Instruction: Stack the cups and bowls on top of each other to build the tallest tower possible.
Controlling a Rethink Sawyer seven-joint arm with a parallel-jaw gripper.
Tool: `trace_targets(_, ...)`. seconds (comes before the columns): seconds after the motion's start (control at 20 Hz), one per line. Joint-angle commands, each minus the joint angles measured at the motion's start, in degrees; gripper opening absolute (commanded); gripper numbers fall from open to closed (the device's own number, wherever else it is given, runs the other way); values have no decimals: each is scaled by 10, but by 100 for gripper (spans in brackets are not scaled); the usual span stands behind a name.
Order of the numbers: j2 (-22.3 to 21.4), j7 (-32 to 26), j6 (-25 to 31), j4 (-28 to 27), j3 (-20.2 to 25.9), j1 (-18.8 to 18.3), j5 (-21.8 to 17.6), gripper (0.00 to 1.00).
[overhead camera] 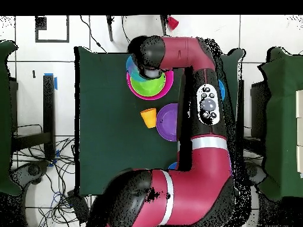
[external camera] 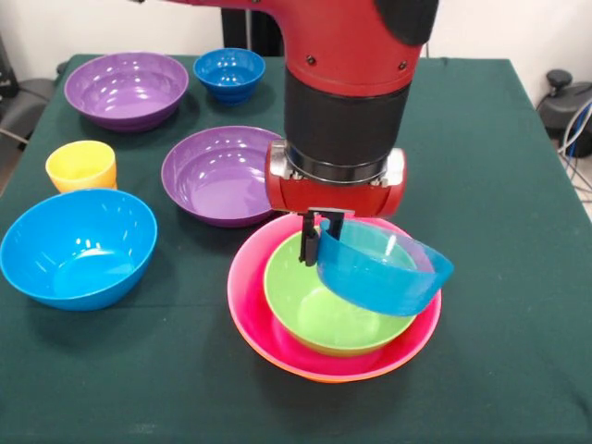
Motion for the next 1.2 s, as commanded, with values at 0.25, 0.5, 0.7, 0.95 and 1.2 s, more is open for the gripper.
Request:
trace_targets(0.25, 24, -123, -69, 80, 21, -35, -33, 0)
trace_targets(0.5, 44, -129, -86, 78, 28, -46, -35, 0)
trace_targets(0.7, 57, -118, -114, 81, 26, -49, -39, 0)
trace_targets(0.95, 60, -113, -135, 91, 22, -50, -44, 0)
trace_targets(1.2, 48, -101, -162, 96, 9, -36, -58, 0)
